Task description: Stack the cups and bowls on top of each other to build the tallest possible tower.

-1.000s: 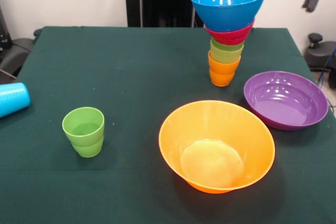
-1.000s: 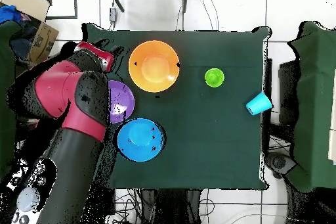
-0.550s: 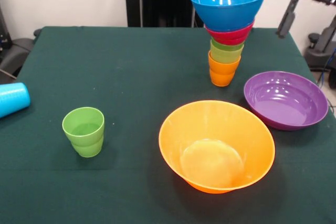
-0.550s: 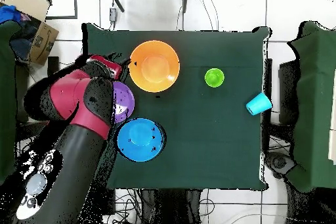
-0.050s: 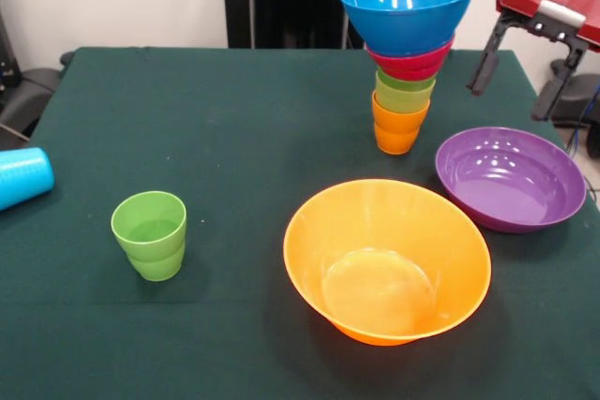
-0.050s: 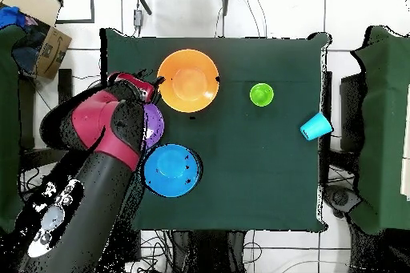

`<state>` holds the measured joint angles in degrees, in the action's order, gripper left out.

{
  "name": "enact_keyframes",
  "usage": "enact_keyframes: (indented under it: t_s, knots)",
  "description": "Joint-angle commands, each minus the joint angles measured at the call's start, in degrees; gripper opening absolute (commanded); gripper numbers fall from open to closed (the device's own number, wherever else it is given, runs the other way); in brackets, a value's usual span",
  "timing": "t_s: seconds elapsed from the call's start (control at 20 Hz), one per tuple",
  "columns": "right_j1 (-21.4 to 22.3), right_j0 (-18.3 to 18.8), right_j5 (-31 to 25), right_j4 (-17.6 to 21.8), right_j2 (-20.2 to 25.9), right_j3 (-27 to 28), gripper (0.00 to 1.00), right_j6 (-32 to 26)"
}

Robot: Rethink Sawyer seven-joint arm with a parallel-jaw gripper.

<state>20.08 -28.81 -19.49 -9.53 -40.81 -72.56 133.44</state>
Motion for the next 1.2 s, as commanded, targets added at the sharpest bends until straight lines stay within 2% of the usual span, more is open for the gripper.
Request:
enact_keyframes:
  t_s: [0.05,0.75,1.2]
  knots:
    - [-1.5,-0.7,1.8,-2.0,3.4,-4.4,1.0,12.3]
    - [-2.0,-1.6,3.7,-5.5,3.4,-6.0,1.0,13.4]
    - [-2.9,-3.4,2.4,-10.4,3.9,-8.4,1.0,15.6]
